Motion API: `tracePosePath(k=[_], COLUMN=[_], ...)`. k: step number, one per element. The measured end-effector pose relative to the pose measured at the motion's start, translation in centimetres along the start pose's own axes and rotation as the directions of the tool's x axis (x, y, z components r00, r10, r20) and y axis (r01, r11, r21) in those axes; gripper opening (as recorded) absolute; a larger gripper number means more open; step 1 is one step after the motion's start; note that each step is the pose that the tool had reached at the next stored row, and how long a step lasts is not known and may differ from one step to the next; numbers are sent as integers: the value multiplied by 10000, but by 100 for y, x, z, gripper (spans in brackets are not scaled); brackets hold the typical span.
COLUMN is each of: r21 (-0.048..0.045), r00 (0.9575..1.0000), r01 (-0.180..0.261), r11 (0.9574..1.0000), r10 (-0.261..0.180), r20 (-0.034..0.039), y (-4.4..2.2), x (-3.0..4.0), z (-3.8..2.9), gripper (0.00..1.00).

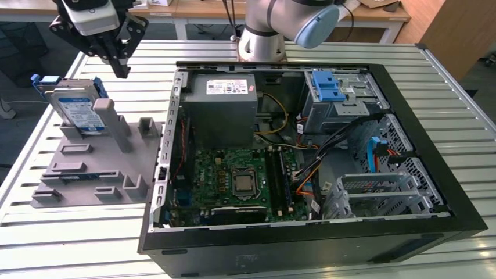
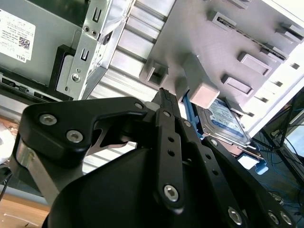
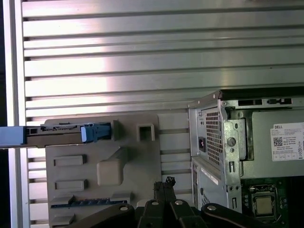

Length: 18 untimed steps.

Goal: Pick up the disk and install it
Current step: 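Reach for the disk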

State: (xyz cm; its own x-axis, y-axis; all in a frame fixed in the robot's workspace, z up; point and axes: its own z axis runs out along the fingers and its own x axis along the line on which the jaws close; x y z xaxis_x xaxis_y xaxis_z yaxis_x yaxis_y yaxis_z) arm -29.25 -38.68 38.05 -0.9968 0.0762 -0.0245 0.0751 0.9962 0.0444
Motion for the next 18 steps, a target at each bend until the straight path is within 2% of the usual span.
tracePosePath(k=[18], r21=[0], r00=[10000], r01=[-1], r11=[10000], r10=[1], r20=[1], y=[-5], x=[54], z=[15], gripper=[11])
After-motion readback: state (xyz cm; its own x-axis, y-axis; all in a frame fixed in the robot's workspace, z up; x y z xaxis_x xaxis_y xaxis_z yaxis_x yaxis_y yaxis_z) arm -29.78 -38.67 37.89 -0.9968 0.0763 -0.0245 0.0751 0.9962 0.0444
